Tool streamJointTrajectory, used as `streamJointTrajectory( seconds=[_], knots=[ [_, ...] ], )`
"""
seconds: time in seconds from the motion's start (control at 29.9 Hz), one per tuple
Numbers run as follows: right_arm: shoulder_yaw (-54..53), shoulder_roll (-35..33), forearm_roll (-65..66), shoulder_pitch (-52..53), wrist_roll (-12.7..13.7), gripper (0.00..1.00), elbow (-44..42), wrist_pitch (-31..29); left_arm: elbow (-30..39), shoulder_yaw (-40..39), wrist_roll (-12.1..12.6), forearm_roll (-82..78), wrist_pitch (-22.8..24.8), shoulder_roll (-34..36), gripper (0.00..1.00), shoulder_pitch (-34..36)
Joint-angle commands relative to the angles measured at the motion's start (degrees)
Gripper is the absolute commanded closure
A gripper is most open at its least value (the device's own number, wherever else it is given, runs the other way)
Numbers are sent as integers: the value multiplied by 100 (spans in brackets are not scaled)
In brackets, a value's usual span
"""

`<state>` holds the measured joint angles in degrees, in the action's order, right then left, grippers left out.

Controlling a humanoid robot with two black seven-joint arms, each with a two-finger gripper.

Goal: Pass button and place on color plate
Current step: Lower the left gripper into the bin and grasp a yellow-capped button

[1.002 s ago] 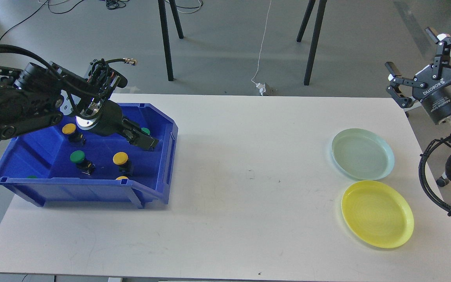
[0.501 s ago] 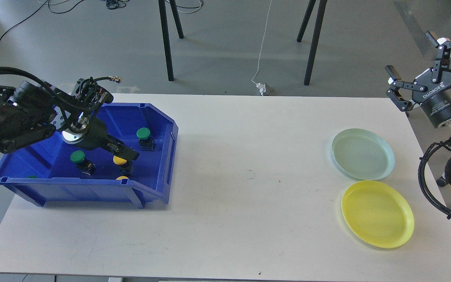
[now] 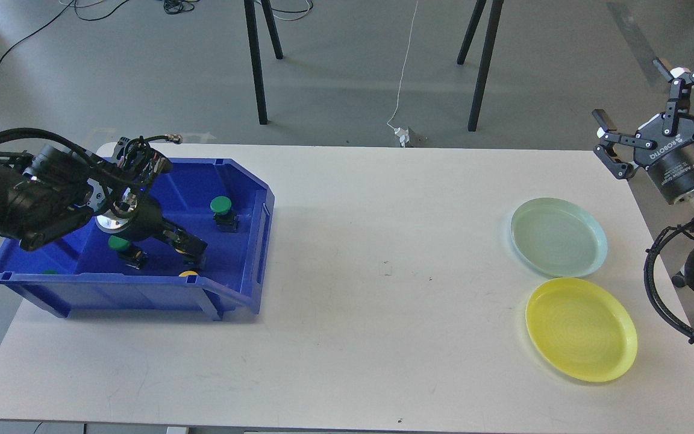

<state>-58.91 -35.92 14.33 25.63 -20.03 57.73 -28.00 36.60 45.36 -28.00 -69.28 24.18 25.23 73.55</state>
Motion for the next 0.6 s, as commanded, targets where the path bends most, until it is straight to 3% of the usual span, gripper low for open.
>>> streamJointTrajectory(
  seconds=[0.0,0.17,0.2,0.27,0.3,0.47,0.5,0.53,0.57],
  knots=[
    [2,-21,0,-31,-1,1,1,0,-118,-1,0,-7,-1,-53,16,-86],
    [2,-21,0,-66,-1,1,-8,0,-250,-1,0,2,43,-132,21,-183],
    [-7,-21,0,-93,-1,1,-8,0,-294,-1,0,11,43,-167,24,-192],
    [2,-21,0,-102,-1,1,-8,0,-338,-1,0,2,34,-193,44,-192],
    [-7,-21,0,-111,-1,1,-8,0,-338,-1,0,37,34,-202,48,-192],
    [2,-21,0,-163,-9,1,-8,0,-338,-1,0,46,69,-194,60,-183],
    [2,-21,0,-172,-1,1,-8,0,-338,-1,0,37,78,-194,72,-183],
    [2,-21,0,-172,-9,1,-8,0,-338,7,0,11,78,-194,97,-201],
    [-7,-21,0,-198,-9,1,-8,0,-329,8,0,2,70,-194,98,-201]
  ],
)
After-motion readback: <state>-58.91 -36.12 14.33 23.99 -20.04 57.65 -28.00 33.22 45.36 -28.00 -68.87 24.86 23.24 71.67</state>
